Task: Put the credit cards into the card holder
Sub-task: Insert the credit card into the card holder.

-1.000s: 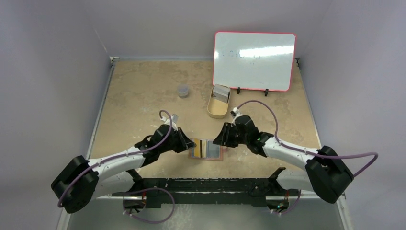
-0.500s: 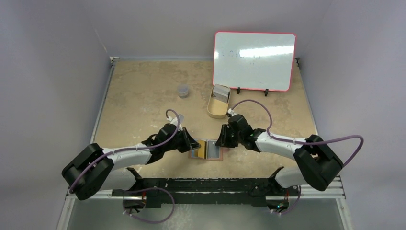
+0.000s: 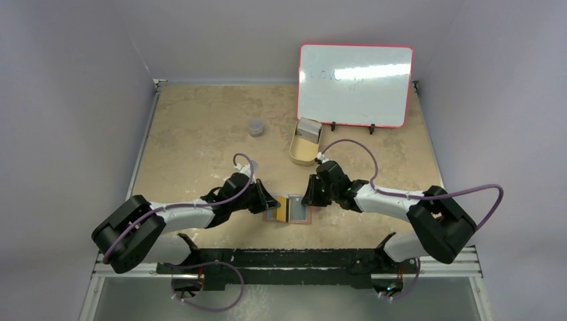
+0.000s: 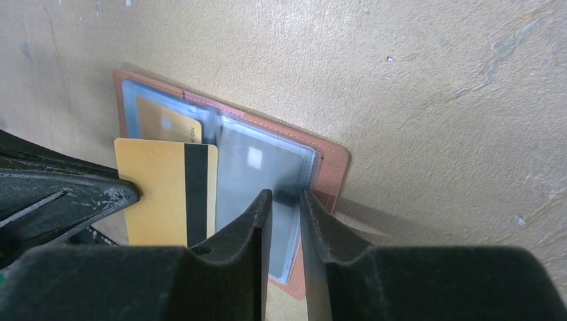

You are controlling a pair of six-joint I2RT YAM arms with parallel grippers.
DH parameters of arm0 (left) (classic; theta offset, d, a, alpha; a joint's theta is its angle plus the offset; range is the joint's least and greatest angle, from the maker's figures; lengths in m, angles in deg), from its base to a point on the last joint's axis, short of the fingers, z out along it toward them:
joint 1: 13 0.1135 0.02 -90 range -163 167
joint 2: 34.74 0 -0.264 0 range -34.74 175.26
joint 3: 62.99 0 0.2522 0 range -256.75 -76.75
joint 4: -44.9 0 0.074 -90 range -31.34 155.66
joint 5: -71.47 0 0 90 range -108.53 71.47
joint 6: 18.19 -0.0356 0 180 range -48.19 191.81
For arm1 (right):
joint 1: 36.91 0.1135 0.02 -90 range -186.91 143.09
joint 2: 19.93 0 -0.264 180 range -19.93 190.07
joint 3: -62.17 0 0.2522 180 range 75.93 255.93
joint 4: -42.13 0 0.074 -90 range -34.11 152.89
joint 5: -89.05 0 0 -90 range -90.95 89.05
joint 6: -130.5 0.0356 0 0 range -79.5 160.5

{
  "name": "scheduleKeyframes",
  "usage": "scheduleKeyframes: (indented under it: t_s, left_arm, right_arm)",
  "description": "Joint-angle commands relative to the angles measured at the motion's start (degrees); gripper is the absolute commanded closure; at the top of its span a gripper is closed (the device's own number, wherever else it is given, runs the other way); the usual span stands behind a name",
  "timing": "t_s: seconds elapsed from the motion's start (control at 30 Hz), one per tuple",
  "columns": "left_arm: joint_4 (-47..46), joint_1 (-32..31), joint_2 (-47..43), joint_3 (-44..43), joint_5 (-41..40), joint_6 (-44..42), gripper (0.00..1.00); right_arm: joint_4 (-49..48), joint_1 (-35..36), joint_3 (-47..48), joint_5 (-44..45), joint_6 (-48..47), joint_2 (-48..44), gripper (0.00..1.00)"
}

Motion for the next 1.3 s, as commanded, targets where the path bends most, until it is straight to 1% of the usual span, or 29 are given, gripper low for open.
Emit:
scheduleKeyframes:
  t_s: [0.0, 0.27, 0.5, 0.8, 1.03, 1.27]
  left_arm:
    - [-2.30, 0.13, 0.65, -1.03, -1.82, -1.87, 1.00]
    - [-3.40, 0.14, 3.52, -1.86, -2.13, -3.06, 1.00]
    - [-6.29, 0.14, 6.12, -1.71, -1.74, -2.75, 1.00]
    - [-9.12, 0.11, 6.32, -0.04, -4.92, -1.91, 1.00]
    - [-7.20, 0.10, 4.50, -0.07, -7.89, -3.15, 1.00]
    - [-12.66, 0.10, 6.17, 2.41, -5.44, -1.42, 1.00]
  right_arm:
    - [3.11, 0.87, 0.76, 2.83, -0.84, 0.18, 0.76]
    - [2.55, 1.35, -0.10, 2.82, 0.28, -0.40, 0.76]
    - [2.48, 1.57, -0.65, 3.40, 1.47, -1.41, 0.76]
    - [2.93, 1.57, -1.24, 4.40, 2.53, -2.61, 0.76]
    - [2.55, 1.57, -1.73, 4.60, 2.75, -3.04, 0.76]
    - [2.87, 1.56, -1.46, 5.11, 2.91, -3.00, 0.76]
